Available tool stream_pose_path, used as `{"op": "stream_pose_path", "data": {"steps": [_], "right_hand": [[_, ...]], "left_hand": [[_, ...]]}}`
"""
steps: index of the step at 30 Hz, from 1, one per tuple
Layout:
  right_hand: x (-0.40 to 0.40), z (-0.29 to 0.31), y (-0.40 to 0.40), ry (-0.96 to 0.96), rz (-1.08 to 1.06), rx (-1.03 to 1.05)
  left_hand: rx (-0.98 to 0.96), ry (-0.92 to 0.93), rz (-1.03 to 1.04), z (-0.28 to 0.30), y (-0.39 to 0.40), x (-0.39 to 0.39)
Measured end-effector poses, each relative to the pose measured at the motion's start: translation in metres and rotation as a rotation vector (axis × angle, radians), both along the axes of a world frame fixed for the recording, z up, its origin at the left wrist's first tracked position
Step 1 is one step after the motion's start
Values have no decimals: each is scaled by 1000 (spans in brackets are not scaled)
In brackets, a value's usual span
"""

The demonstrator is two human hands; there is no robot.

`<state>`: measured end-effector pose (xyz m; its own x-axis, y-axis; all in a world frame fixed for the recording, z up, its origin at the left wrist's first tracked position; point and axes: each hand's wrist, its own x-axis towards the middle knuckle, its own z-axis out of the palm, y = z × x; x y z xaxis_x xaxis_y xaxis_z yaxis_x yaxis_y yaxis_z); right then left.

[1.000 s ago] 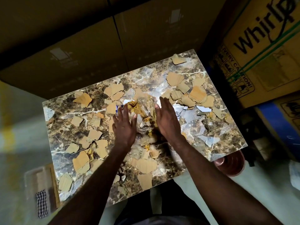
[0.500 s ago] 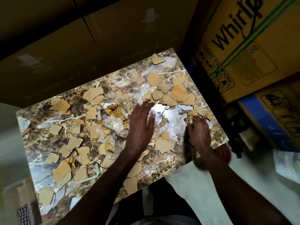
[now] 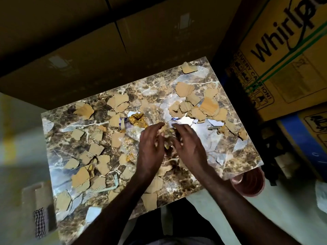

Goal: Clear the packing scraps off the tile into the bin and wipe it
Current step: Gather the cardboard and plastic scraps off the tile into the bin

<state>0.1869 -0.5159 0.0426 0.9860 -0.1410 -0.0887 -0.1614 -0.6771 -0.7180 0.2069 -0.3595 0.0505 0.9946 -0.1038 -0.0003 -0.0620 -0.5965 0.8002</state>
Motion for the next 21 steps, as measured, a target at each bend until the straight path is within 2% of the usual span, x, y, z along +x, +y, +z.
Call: {"op": "stream_pose_path", "data": {"steps": [3, 7, 12, 18, 21], "right_hand": [[19, 10, 43, -100, 94, -23], [53, 6, 75, -80, 243, -125], [79, -4, 91, -62, 423, -262], [86, -13, 86, 55, 466, -413], [80, -8, 86, 63, 449, -367]], "left_hand": [[2, -44, 120, -2, 33, -5], [31, 31, 260, -14, 70, -12], [85, 98, 257, -35, 99, -21], [96, 149, 211, -51, 118, -26], [121, 145, 205, -53, 126, -29]]}}
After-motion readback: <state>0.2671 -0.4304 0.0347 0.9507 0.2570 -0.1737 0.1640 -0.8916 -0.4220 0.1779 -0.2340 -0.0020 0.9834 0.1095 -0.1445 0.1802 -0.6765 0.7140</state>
